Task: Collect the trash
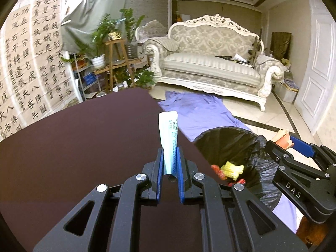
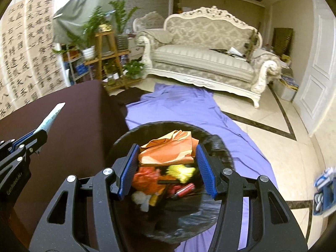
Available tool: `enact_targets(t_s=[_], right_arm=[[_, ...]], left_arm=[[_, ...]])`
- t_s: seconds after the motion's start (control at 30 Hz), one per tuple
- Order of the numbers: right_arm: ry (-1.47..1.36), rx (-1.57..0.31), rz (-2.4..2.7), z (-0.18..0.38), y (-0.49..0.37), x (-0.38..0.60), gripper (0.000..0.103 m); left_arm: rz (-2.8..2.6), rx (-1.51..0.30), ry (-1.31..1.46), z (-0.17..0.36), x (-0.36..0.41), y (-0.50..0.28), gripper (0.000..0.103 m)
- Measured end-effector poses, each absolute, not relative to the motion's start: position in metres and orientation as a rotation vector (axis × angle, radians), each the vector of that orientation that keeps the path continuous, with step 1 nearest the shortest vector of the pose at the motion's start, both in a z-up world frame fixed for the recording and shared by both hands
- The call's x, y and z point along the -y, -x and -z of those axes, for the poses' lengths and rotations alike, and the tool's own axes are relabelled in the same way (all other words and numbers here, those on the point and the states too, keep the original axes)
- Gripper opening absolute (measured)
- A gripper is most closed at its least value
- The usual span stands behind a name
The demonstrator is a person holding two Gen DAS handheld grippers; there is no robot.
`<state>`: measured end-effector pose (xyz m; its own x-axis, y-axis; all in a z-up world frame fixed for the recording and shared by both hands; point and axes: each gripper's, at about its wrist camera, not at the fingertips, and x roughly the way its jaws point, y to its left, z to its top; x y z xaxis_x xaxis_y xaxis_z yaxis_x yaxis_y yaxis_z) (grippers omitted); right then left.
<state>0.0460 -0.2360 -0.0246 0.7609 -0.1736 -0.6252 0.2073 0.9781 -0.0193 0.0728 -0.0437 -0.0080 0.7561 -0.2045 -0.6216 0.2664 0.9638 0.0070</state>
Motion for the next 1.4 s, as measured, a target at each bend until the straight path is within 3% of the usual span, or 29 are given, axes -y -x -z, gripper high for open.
enact_targets(t_s=[0.5,0.63,0.7,0.9,1.4], right_arm=[[-0.087,-0.696,0.264,0.043,-0.072,0.271,0.055],[-0.098,-0.699,0.282,0.047,-0.073,0.277,0.059],[-0.1,-0.698,0.292,0.047,-0.072,0.279,0.059],[-0.114,-0.698,0.323,0.049,-0.068,0.287,0.065],[-0.13,-0.673,0.345,0.043,-0.049,0.287,0.066]], left_arm=[[0.288,-0.695,-0.17,0.026,0.097,-0.098,0.015],[0.3,-0.707,-0.202,0.033,0.105,-0.1,0.03],[0.302,-0.706,-0.205,0.034,0.107,-0.099,0.048],[0.293,-0.695,-0.198,0.032,0.106,-0.099,0.071],[0.285,-0.68,-0.189,0.024,0.104,-0.094,0.078]])
